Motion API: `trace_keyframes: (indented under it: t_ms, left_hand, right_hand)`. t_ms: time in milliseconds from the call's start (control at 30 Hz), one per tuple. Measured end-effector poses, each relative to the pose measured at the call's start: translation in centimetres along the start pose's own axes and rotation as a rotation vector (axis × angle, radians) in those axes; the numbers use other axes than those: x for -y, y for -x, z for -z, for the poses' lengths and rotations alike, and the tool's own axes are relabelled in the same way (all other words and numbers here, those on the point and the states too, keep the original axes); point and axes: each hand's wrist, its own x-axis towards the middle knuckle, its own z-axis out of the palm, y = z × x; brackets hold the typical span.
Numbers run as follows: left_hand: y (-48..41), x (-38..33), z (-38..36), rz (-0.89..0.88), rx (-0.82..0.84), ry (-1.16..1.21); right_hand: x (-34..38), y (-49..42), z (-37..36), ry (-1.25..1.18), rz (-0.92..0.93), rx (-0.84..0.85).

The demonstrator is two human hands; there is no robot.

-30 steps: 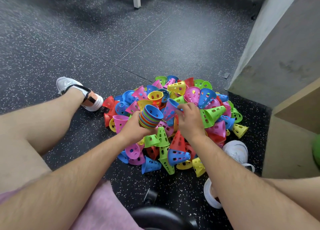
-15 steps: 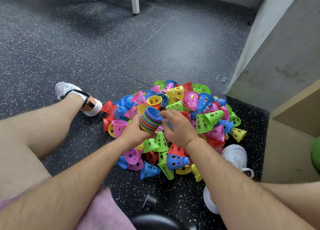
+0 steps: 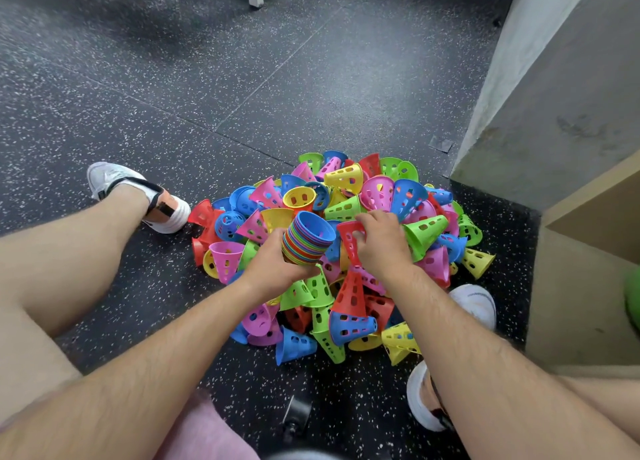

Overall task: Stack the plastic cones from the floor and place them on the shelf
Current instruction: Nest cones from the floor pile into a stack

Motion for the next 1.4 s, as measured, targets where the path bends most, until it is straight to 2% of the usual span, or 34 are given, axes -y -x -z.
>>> trace_keyframes:
  t_ms: [167,367,500,600,667,833,933,1033,1100,1200,1300,1400]
  left_hand:
    - [-0.4,-0.3,-0.3,-0.002,0.006,-0.021]
    - [-0.7,-0.1,-0.2,0.005,-0.011,-0.002]
    - [-0.8,0.0,0.0,0.013,-0.021,0.026]
    - [-0.5,-0.1,0.3,0.025,-0.035,0.057]
    - [-0.3,-0.3,0.5,0.035,-0.046,0.076]
    - [-0.3,-0.1,1.1,0.022,-0.075,0.12]
    - [-0.1,-0.2,1.5,0.003,-0.07,0.125]
    - [0.2,0.2,2.0,-0.002,-0.082,0.143]
    - [0.1,1.0,2.3,0.007,-0.081,0.137]
    - [0.2,1.9,2.8,0.041,-0.082,0.142]
    - [0.2,2.5,2.8,0.038,-0.069,0.156]
    - [-0.1,2.7,2.7,0.04,-0.06,0.166]
  right_hand:
    - [0.0,-0.5,-0.8,0.012,-0.025,0.013]
    - [0.0,-0.9,-0.2,-0.321,-0.094,-0.054]
    - [0.7,-0.8,0.8,-0.533,-0.077,-0.215]
    - [2.0,-0.9,1.7,-0.618,0.021,-0.398]
    - [3.0,-0.9,2.2,-0.65,0.09,-0.439]
    - [4.6,0.0,2.0,-0.598,0.323,-0.321]
    - [5.4,1.0,1.2,-0.629,0.393,-0.138]
    - [6.1,1.5,1.1,-0.677,0.362,-0.02]
    - [6.2,1.2,1.1,-0.731,0.272,-0.036]
    - [5.0,-0.4,0.0,-0.493,0.19,-0.091]
    - [3.3,-1.8,-1.7,-0.188,0.167,0.038]
    - [2.9,-2.4,-2.8,-0.036,0.185,0.081]
